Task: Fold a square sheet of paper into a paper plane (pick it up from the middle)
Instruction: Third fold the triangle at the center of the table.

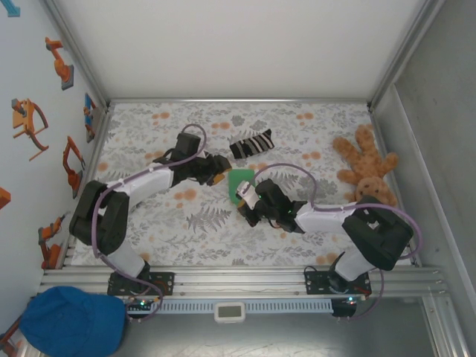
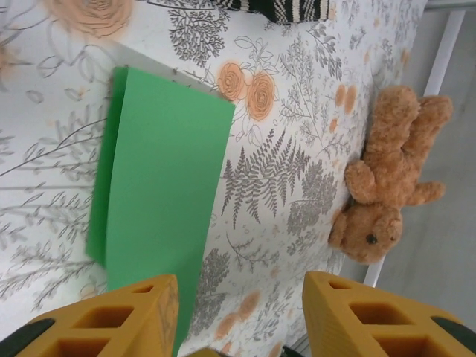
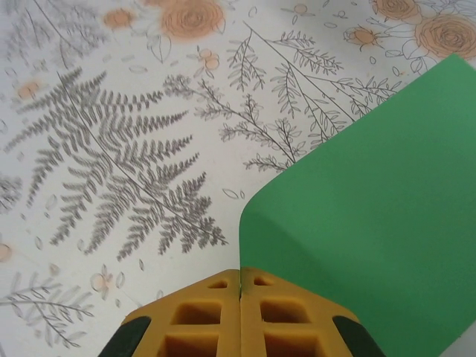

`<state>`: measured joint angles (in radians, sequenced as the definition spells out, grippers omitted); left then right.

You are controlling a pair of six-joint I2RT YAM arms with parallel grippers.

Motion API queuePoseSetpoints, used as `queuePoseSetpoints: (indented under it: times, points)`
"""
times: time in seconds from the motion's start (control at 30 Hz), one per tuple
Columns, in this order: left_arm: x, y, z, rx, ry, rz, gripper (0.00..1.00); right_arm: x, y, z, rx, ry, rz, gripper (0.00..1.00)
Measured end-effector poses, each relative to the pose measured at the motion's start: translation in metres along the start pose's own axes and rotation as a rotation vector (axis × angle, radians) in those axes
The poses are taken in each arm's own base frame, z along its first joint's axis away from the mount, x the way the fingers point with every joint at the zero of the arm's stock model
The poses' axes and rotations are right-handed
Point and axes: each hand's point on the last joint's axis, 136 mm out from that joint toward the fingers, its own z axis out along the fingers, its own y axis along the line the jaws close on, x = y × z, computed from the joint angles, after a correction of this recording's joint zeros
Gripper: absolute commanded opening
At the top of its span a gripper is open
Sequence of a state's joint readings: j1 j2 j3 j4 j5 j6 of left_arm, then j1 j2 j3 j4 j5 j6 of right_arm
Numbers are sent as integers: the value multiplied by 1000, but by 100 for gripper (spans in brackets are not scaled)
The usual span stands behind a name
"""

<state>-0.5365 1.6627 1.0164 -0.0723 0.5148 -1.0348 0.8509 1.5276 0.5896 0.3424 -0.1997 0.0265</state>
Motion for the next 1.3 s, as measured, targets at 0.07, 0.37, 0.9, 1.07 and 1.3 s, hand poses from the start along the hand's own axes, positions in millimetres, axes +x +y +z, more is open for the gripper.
queuePoseSetpoints:
  times: [0.07, 0.37, 0.9, 1.07, 1.3]
  points:
    - [1, 0, 18, -20, 26, 16, 40, -3, 0, -1, -25, -12, 46, 0]
    - [4, 23, 66, -178, 88, 65, 22, -5, 9, -4, -136, -9, 146, 0]
    - [10, 63, 76, -335, 139, 39, 7, 2, -17, 8, -56, 85, 235, 0]
    - [10, 63, 76, -336, 138, 41, 6, 6, -30, 11, 15, 117, 257, 0]
    - [11, 63, 76, -336, 138, 41, 6, 17, -39, 12, 70, 156, 284, 0]
